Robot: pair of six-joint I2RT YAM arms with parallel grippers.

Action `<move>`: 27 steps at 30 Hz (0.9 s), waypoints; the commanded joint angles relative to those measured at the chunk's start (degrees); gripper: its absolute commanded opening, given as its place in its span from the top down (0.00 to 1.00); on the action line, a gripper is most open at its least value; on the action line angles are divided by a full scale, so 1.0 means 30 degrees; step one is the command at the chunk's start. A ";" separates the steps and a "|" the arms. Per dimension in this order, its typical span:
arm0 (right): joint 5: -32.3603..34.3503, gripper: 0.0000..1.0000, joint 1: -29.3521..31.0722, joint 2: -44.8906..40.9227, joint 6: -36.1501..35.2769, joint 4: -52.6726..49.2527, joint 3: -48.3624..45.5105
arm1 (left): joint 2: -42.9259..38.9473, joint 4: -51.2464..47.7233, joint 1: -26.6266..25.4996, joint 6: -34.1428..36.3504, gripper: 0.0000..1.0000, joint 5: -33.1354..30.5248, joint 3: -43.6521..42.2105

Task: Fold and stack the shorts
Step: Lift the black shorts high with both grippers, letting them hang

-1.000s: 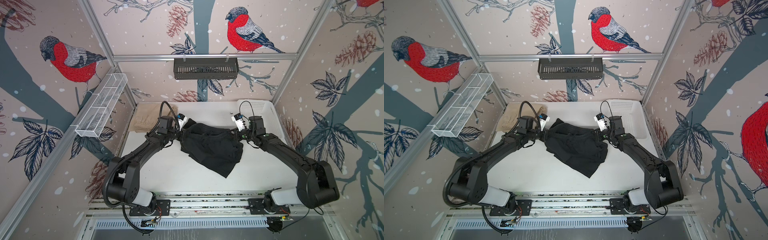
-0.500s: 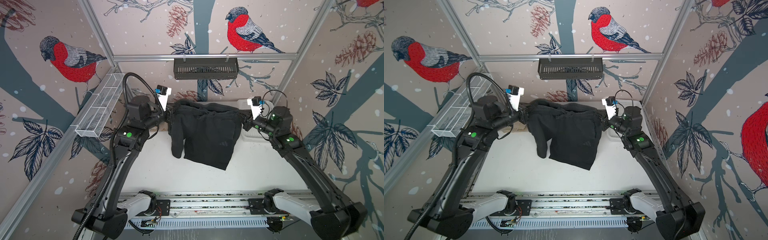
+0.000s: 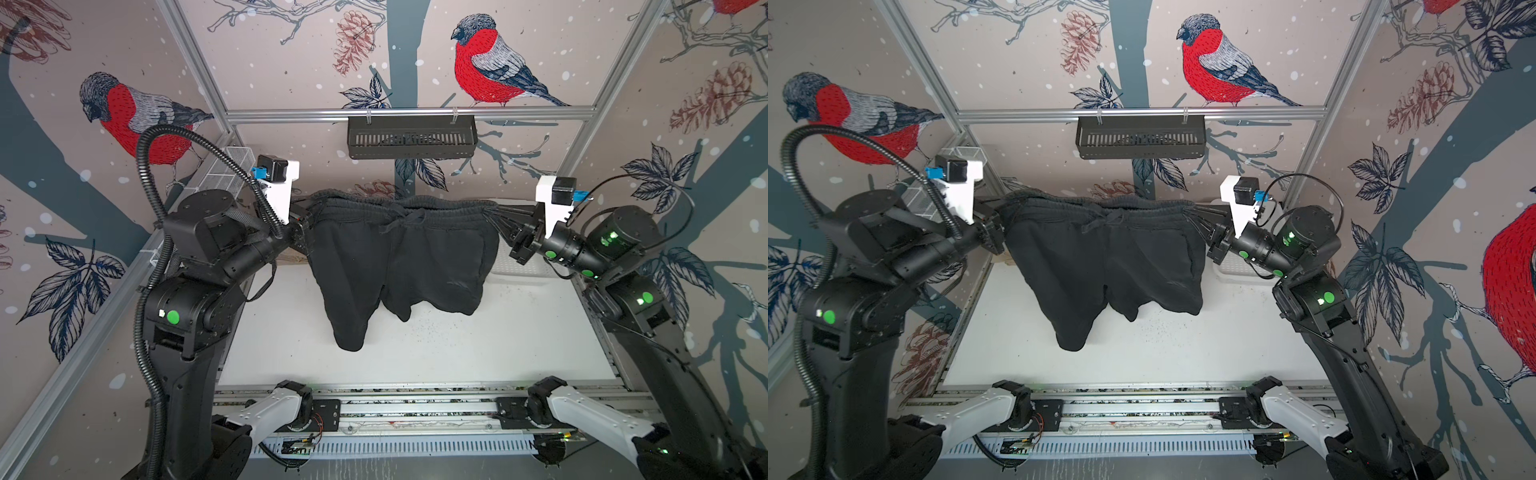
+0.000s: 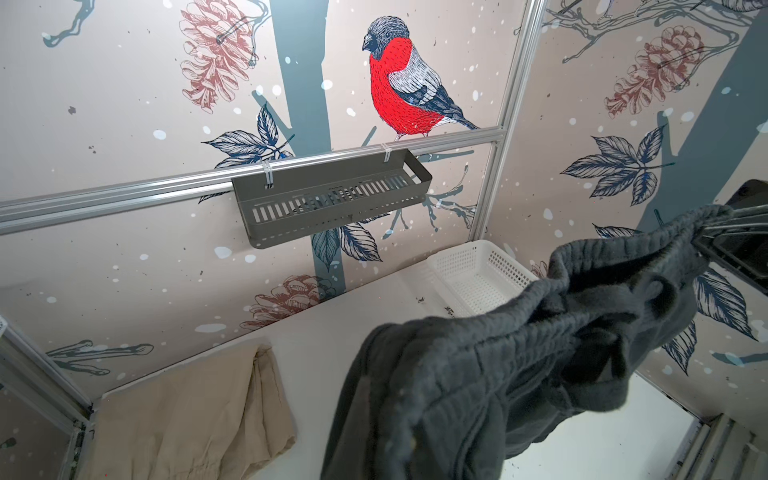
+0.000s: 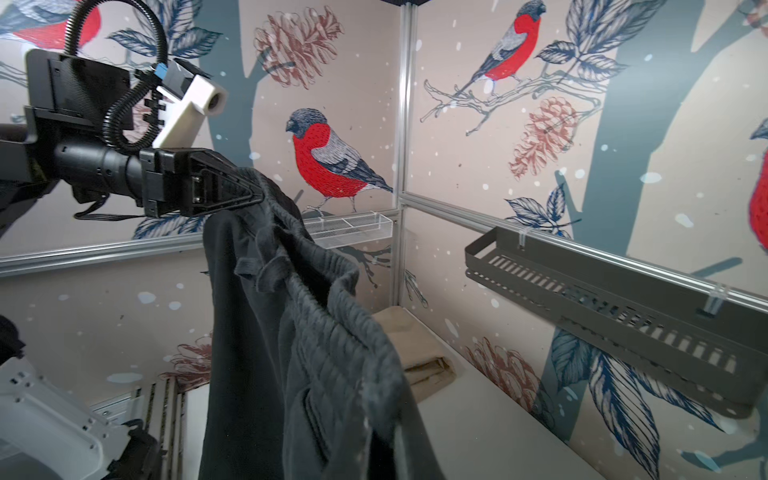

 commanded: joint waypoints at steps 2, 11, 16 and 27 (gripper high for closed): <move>0.2370 1.00 0.1081 -0.0217 -0.0421 -0.2124 0.0301 | -0.0018 -0.1523 0.0049 -0.0864 1.00 -0.2457 0.0731; 0.6282 1.00 0.0693 0.1941 -0.0500 -0.1030 -0.1640 | 0.1550 0.0859 0.0079 -0.2113 1.00 -0.6350 -0.4523; 0.5180 1.00 -0.1300 0.6022 -0.1298 0.1533 -0.2301 | 0.4025 0.5892 0.0114 -0.1710 1.00 -0.7962 -0.7577; 0.2372 1.00 -0.0102 0.3530 -0.1794 0.0400 -0.1637 | -0.0639 0.8170 0.0111 -0.0894 1.00 -0.4267 -0.9224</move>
